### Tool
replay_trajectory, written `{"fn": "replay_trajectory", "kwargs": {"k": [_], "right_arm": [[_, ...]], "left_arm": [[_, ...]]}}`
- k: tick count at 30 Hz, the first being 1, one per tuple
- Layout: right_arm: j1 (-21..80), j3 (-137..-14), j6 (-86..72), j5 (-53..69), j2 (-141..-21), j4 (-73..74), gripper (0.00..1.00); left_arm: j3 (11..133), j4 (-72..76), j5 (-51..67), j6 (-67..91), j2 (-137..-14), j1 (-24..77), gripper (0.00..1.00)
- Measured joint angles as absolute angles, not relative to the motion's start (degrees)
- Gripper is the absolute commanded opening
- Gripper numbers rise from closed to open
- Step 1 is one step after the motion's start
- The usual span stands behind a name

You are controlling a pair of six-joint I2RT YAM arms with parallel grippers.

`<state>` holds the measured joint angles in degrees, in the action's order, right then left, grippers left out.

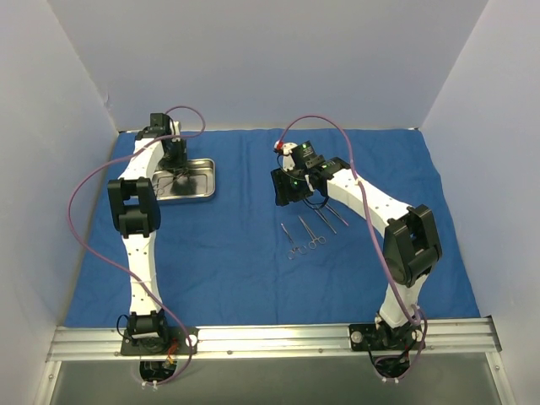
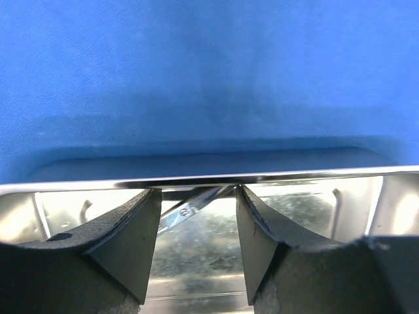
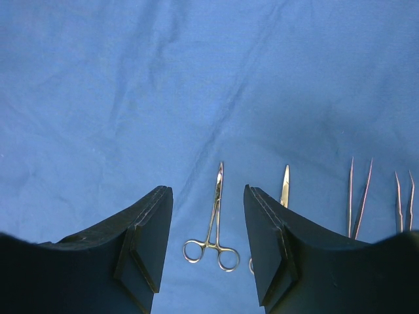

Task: Open and lay out the surgical kit
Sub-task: Pick up the medical item from the container.

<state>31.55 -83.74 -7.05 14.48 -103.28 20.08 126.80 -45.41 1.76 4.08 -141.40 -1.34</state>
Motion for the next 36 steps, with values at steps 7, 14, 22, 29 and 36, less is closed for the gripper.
{"fn": "replay_trajectory", "kwargs": {"k": [7, 14, 22, 29, 36], "right_arm": [[31.55, -83.74, -7.03, 14.50, -103.28, 20.05, 0.48], [31.55, -83.74, -7.05, 14.98, -103.28, 20.03, 0.48], [31.55, -82.89, -7.25, 15.51, -103.28, 20.01, 0.47], [31.55, -82.87, -7.33, 15.55, -103.28, 19.97, 0.47], [31.55, -82.81, -7.42, 15.57, -103.28, 19.97, 0.47]], "left_arm": [[126.76, -44.27, 1.54, 3.99, -141.32, -0.54, 0.64], [126.80, -44.49, 0.67, 2.39, -141.34, -0.54, 0.63], [128.29, -45.10, 0.01, -0.27, -142.54, -0.54, 0.54], [130.87, -46.68, -0.12, -0.71, -144.62, -0.54, 0.53], [130.98, -46.89, -0.93, -0.40, -144.68, -0.51, 0.49]]}}
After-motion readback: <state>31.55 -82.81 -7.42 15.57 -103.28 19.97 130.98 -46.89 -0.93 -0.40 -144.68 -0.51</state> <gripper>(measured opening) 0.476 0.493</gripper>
